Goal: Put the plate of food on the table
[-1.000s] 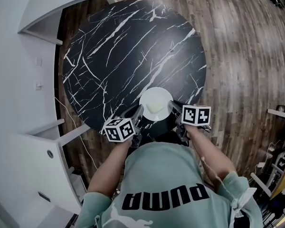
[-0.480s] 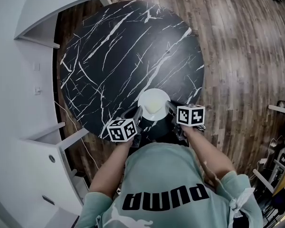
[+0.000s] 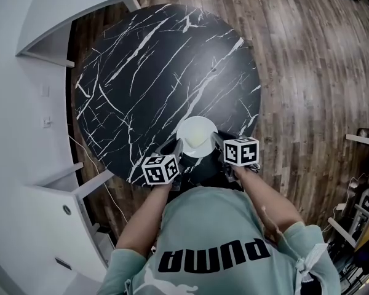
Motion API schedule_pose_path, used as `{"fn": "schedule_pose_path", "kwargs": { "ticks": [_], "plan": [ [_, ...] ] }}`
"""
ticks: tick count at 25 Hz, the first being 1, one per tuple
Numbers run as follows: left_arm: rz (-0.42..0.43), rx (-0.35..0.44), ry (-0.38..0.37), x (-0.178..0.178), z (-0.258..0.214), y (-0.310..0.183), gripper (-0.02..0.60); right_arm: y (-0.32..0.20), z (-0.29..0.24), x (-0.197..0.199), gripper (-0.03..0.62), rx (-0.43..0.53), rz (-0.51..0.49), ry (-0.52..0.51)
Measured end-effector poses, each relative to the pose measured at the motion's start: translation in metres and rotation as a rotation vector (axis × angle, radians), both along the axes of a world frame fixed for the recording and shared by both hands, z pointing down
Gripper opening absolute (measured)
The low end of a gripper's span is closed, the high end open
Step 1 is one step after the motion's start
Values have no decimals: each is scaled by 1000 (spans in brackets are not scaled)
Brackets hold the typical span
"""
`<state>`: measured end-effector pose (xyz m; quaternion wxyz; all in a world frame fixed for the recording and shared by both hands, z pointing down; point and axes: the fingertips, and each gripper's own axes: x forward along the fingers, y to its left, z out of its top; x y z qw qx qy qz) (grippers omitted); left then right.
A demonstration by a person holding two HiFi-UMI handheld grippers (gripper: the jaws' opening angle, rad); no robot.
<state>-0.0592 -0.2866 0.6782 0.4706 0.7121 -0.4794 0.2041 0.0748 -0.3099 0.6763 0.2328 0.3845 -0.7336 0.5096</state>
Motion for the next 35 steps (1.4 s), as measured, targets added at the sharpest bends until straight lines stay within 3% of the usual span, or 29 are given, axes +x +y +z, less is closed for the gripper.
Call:
{"fn": "schedule_pose_path", "kwargs": {
  "ticks": [6, 14, 18, 22, 35],
  "plan": [
    [9, 45, -21, -2, -3, -2, 55, 1, -1, -1, 49, 32, -18, 15],
    [-46, 110, -31, -22, -15, -5, 87, -12, -17, 18, 55, 112, 54, 55],
    [-70, 127, 26, -25, -39, 3, 33, -10, -41, 20, 54, 174, 74, 88],
    [-38, 156, 36, -22, -66, 14, 6, 3, -73, 9, 11, 237, 70, 116],
    [67, 362, 1, -44, -163, 68, 6, 78, -161, -35, 9, 361, 157, 88]
  ]
}}
